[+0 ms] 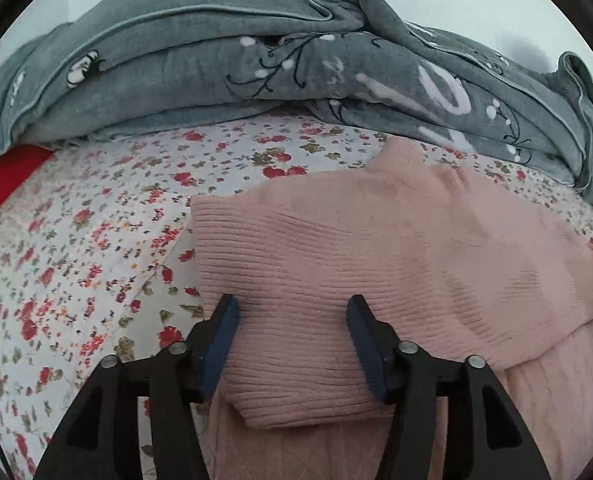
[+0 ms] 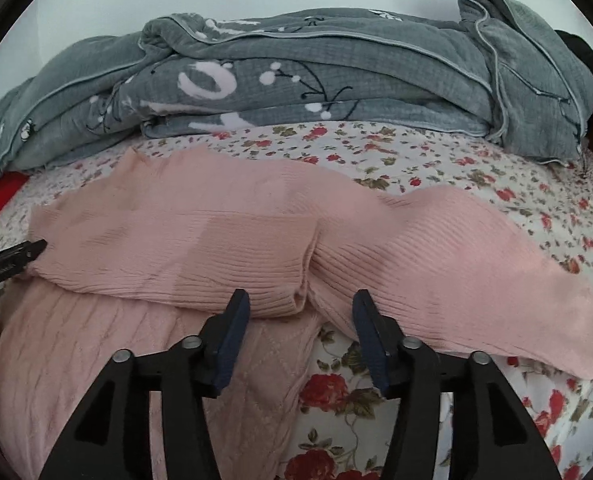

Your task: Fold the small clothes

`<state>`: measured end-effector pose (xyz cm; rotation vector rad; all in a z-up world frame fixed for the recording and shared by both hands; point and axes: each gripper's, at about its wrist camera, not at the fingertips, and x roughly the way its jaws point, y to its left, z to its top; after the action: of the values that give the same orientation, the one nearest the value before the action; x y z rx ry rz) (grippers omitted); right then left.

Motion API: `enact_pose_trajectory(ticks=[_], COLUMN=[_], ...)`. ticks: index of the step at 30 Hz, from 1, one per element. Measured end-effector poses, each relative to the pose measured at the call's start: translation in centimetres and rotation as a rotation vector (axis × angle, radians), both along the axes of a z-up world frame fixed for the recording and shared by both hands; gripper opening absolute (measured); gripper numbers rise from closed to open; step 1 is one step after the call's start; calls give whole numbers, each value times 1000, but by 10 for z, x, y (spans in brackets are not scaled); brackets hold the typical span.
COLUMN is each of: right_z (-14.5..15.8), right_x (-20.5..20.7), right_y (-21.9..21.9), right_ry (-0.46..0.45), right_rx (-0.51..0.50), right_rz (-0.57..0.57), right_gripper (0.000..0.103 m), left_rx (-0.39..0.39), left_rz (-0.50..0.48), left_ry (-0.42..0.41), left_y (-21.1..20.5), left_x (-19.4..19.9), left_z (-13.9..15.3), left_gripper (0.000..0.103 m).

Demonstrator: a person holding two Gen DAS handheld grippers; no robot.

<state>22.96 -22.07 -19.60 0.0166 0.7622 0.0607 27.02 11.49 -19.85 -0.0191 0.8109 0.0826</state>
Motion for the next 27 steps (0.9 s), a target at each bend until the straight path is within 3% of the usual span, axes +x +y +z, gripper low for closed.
enact_pose_trajectory(ticks=[1, 2, 3, 6, 21, 27], right_z=[-1, -1, -2, -4, -4, -4], right_x=[0, 0, -1, 0, 2, 3], right_y=[1, 2, 3, 5, 3, 3], right_ry=[1, -1, -4, 1, -5, -7], right_rx=[-3, -7, -9, -19, -9, -4], right_rz=[6, 7, 8, 9, 1, -8], right_gripper=[57, 58, 58, 59, 62, 62], left_rx=[8, 15, -5, -98, -106, -167], left_rz=[21, 46, 64, 65, 73, 75], left_ry=[-4, -2, 7, 19, 8, -6], left_y=[2, 4, 10, 24, 22, 31], left_x=[-1, -1, 0, 0, 3, 1], left_z=[0, -1, -2, -6, -7, -7], left_gripper=[64, 76, 78, 80, 80, 79])
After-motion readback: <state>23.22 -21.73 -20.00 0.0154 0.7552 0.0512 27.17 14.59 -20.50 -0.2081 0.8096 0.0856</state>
